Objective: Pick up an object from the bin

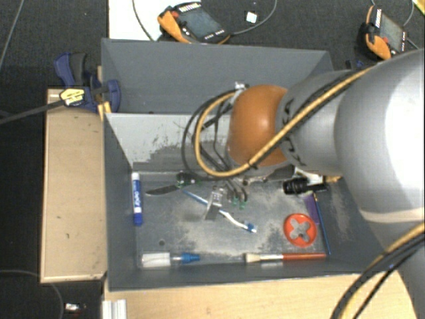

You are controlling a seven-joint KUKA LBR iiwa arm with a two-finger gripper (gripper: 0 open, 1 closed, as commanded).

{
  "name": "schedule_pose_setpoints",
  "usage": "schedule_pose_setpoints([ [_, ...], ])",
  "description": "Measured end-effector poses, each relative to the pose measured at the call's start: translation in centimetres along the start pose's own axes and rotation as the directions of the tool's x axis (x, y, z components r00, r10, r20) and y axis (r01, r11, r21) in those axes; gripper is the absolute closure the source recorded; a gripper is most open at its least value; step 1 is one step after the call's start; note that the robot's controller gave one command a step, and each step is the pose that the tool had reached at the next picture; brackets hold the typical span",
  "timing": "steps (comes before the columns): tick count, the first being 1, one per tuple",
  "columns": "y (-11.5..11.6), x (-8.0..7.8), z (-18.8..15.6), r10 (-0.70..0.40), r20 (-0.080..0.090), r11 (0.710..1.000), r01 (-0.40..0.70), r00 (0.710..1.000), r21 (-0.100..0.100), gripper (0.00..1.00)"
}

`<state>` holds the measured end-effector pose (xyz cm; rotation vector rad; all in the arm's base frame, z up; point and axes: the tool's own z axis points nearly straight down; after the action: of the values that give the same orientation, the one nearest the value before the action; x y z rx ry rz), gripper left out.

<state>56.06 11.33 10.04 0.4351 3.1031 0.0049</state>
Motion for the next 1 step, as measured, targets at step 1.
schedule_pose_setpoints([
  [1, 1.21, -0.01, 2.99, 0.110, 0.010, 0.994, -0.110, 0.994, -0.004, 0.00],
])
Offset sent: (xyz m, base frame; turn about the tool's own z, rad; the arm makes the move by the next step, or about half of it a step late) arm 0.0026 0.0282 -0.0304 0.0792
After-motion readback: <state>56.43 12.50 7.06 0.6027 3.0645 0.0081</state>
